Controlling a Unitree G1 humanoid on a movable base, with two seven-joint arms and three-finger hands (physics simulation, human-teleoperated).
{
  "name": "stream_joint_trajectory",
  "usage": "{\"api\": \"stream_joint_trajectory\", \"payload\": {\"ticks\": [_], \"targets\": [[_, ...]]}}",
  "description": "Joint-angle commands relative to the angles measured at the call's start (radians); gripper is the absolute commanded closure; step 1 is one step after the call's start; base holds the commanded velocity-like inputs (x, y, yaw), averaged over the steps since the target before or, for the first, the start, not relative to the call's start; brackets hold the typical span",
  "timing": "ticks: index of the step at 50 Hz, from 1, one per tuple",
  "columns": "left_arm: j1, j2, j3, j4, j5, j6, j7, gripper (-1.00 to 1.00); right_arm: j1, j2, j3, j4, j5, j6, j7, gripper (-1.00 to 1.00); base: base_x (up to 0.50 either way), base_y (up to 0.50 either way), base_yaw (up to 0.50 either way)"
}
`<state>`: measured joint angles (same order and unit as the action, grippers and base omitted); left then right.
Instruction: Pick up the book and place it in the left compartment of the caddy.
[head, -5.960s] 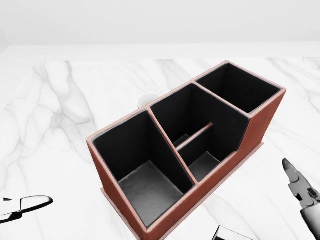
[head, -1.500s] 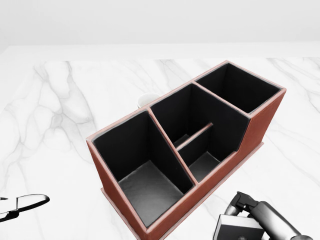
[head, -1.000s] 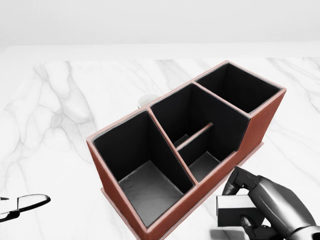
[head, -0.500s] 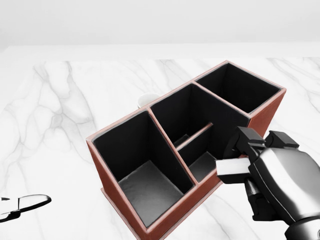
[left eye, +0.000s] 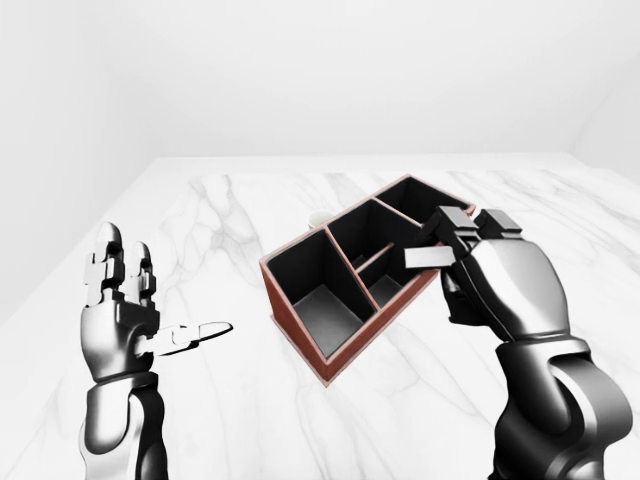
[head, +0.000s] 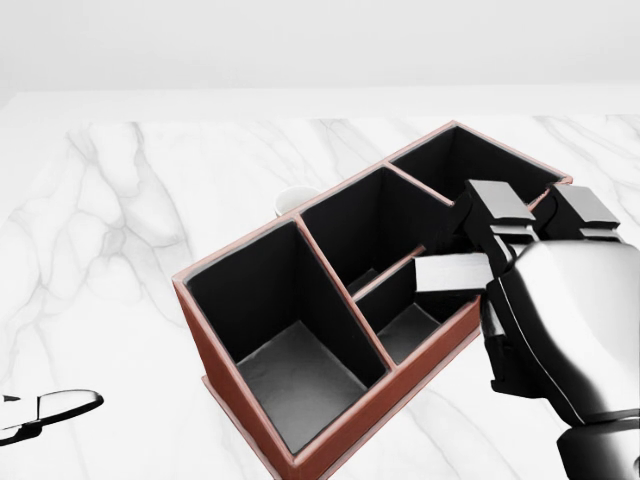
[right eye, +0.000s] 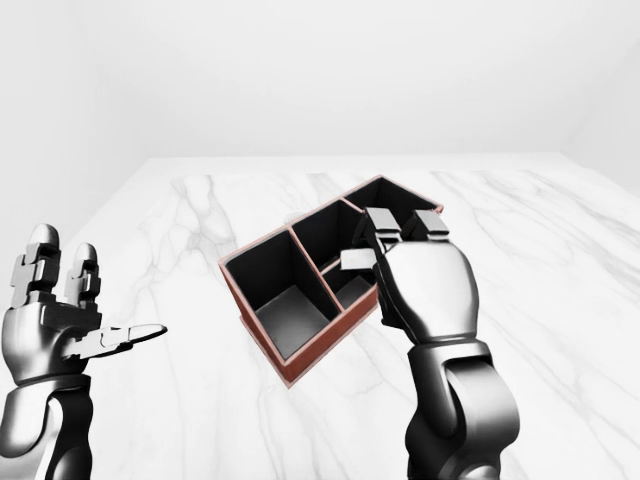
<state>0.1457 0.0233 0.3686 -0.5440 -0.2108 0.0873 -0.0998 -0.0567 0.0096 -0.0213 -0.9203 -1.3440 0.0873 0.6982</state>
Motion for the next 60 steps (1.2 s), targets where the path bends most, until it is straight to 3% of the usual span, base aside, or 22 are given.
{"api": "stream_joint_trajectory", "payload": {"ticks": [1,14,20,32,37,52,60], "targets": [[-0.001,0.0,0.0,-0.001,0.001,0.0,0.001,-1.0,-0.091,0.041,0.059,-0.06,-0.086,0.0,0.0,1.0,0.0,0.0,0.0],[-0.002,0.0,-0.007,0.006,0.004,0.0,0.002,-1.0,-0.179,0.091,0.077,-0.078,-0.162,0.0,0.0,1.0,0.0,0.0,0.0],[-0.002,0.001,-0.004,0.003,0.002,0.0,0.002,-1.0,-0.171,0.123,0.125,-0.088,-0.141,0.0,0.0,1.0,0.0,0.0,0.0],[-0.001,0.001,-0.002,-0.002,0.001,0.0,0.002,-1.0,-0.198,0.107,0.203,-0.082,-0.131,0.0,0.0,1.0,0.0,0.0,0.0],[-0.001,0.0,-0.001,-0.002,0.001,0.0,0.002,-1.0,-0.211,0.087,0.253,-0.088,-0.129,0.0,0.0,1.0,0.0,0.0,0.0],[-0.003,0.001,0.0,0.004,0.001,0.0,0.002,-1.0,-0.3,-0.033,0.3,-0.107,-0.006,0.0,0.0,1.0,0.0,0.0,0.0],[-0.004,0.002,-0.007,0.002,0.006,0.0,0.005,-1.0,-0.334,-0.061,0.257,-0.113,0.074,0.0,0.0,1.0,0.0,0.0,0.0]]}}
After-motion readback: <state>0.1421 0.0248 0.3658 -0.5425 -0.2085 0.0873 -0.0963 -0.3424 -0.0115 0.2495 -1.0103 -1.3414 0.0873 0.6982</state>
